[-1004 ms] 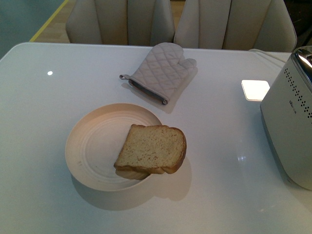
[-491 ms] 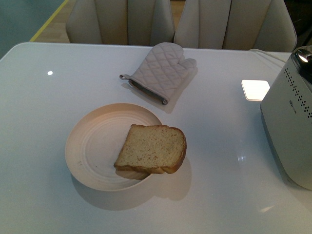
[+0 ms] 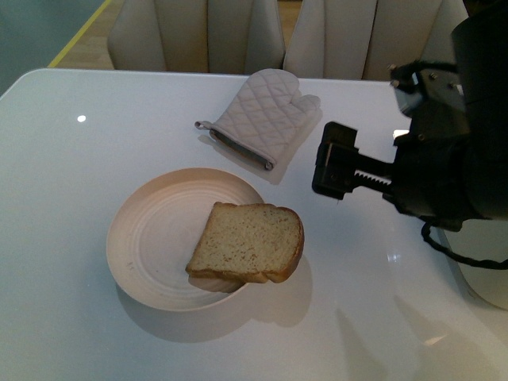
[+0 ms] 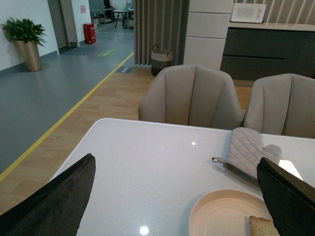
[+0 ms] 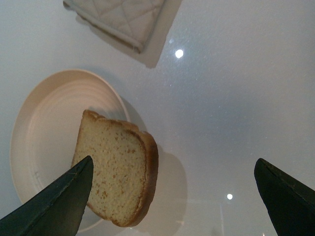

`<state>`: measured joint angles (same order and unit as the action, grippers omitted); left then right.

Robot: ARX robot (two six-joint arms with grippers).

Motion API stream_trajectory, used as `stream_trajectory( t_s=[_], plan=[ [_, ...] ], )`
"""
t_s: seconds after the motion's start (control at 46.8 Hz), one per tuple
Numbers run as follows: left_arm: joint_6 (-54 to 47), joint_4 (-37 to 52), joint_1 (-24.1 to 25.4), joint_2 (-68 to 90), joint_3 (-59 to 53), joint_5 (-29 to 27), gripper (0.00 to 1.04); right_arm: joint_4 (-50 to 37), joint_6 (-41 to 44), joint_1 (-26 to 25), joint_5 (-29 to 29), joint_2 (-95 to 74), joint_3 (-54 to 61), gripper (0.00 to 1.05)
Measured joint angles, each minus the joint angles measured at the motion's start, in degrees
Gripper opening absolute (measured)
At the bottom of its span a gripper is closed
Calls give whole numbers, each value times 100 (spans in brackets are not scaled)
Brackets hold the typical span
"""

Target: Put bread into toaster

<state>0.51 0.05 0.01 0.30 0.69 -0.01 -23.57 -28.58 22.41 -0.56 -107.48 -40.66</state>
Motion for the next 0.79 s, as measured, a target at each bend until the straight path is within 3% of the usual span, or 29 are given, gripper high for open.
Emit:
stream_trajectory(
  t_s=[0.299,0.791],
  plan=[
    [0,0,0,2,0,0,98,-402,-450,129,815,-1054,-170,96],
    [0,0,0,2,0,0,98,-636,-1130,369,1174,-1808,-866,96]
  ],
)
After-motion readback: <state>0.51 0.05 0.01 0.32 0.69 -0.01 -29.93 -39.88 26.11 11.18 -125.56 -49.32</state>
